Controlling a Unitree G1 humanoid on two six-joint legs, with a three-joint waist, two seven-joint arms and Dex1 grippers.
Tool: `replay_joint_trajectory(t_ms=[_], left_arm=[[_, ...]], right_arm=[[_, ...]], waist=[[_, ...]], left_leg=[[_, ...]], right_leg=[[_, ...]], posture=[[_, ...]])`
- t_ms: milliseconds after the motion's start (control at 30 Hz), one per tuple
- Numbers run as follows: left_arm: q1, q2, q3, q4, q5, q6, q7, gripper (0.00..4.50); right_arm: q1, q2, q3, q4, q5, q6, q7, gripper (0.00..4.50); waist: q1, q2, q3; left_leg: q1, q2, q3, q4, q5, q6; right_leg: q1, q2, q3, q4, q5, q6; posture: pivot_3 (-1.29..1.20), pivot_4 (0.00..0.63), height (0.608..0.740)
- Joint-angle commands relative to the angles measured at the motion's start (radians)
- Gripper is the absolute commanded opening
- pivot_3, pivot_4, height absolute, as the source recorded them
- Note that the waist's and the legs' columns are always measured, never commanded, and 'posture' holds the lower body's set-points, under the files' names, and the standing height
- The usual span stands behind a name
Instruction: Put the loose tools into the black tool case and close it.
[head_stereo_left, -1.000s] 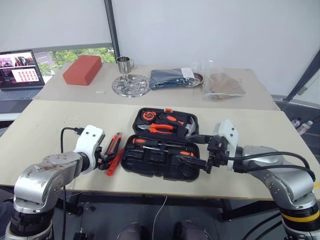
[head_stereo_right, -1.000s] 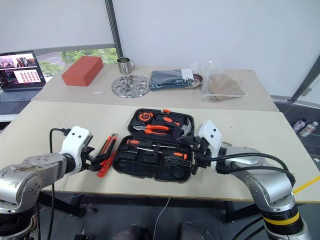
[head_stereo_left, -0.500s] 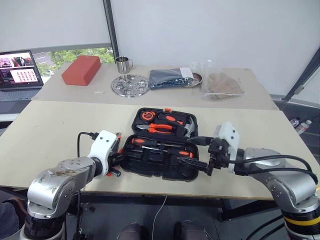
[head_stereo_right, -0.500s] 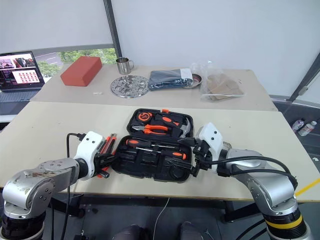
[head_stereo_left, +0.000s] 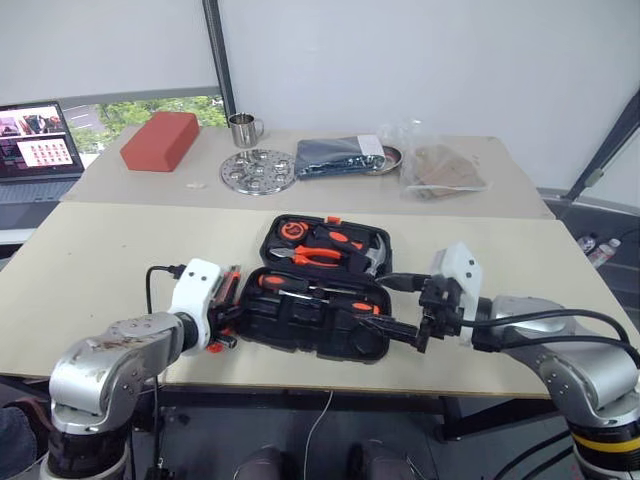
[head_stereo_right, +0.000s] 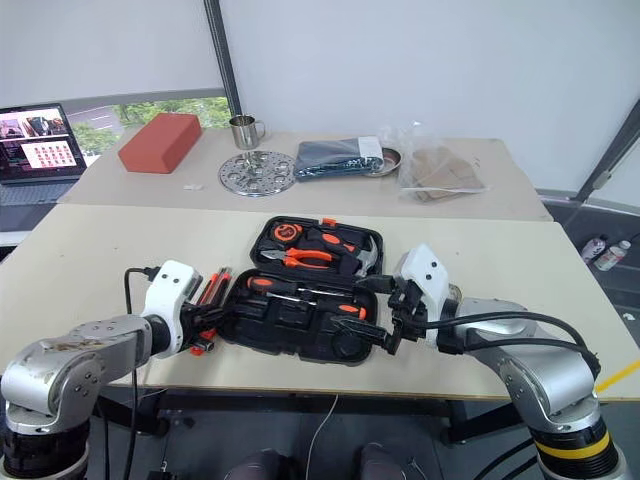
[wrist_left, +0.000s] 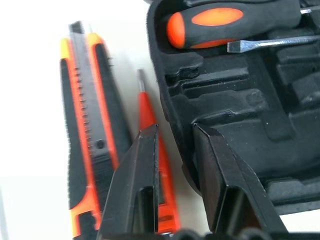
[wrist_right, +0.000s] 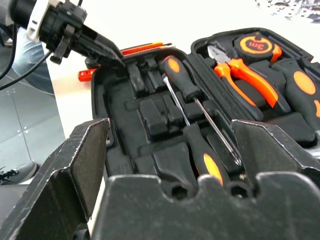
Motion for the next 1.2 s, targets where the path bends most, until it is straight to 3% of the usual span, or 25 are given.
replay_joint_trajectory(t_ms=[33,167,400,567,1033,1133,1200], left_arm=[[-0.020,-0.017,0.047,0.003,0.011,-0.018,0.017,1.16],[-0.060,-0.081,0.079,-0.009,-0.014,-0.016,0.022,1.16],[-0.038,-0.082,0.058,-0.009,0.031,-0.010,0.063,1.16],[-0.020,-0.091,0.022,-0.023,0.033,0.009,0.077,0.05],[0.030,-0.087,-0.098,-0.038,0.032,-0.013,0.062,0.05],[0.031,-0.081,-0.090,-0.035,0.039,-0.027,0.060,0.73],[0.032,-0.070,-0.091,-0.030,0.044,-0.034,0.059,1.42]], right_arm=[[-0.004,0.001,-0.017,-0.034,0.023,0.002,-0.008,4.50],[-0.005,-0.002,-0.017,-0.034,0.028,0.003,-0.011,4.50],[-0.006,-0.009,-0.024,-0.036,0.034,0.011,-0.011,4.50],[-0.007,-0.014,-0.028,-0.039,0.042,0.020,-0.010,4.50],[-0.023,-0.022,-0.041,-0.041,0.072,0.032,-0.021,4.50],[-0.017,-0.024,-0.046,-0.044,0.076,0.034,-0.023,4.50],[-0.015,-0.025,-0.046,-0.044,0.076,0.034,-0.023,4.50]], waist=[[0.001,0.000,0.000],[0.004,-0.001,0.000],[0.004,-0.002,0.001],[0.004,-0.002,0.001],[0.010,-0.002,0.001],[0.014,-0.002,0.001],[0.015,-0.002,0.001]], left_leg=[[0.000,0.000,0.000,0.000,0.000,0.000],[-0.001,-0.001,0.000,0.000,0.000,0.000],[-0.001,-0.002,-0.001,0.000,0.000,0.001],[-0.001,-0.002,-0.001,0.000,0.000,0.001],[-0.002,-0.002,-0.001,0.000,-0.001,0.001],[-0.002,-0.002,-0.001,0.000,-0.001,0.002],[-0.002,-0.002,-0.001,0.000,-0.001,0.002]], right_leg=[[0.000,0.000,0.000,0.000,0.000,0.000],[0.000,0.000,0.000,0.000,0.000,-0.001],[0.000,0.000,-0.001,0.000,0.000,-0.001],[0.000,0.000,-0.001,0.000,0.000,-0.001],[0.000,-0.001,-0.001,-0.001,0.001,-0.001],[0.000,-0.002,-0.001,-0.001,0.001,-0.001],[0.000,-0.002,-0.001,-0.001,0.001,-0.001]], posture=[[0.00,0.150,0.736],[0.00,0.150,0.736],[0.00,0.150,0.736],[0.00,0.150,0.736],[0.00,0.150,0.736],[0.00,0.150,0.736],[0.00,0.150,0.736]])
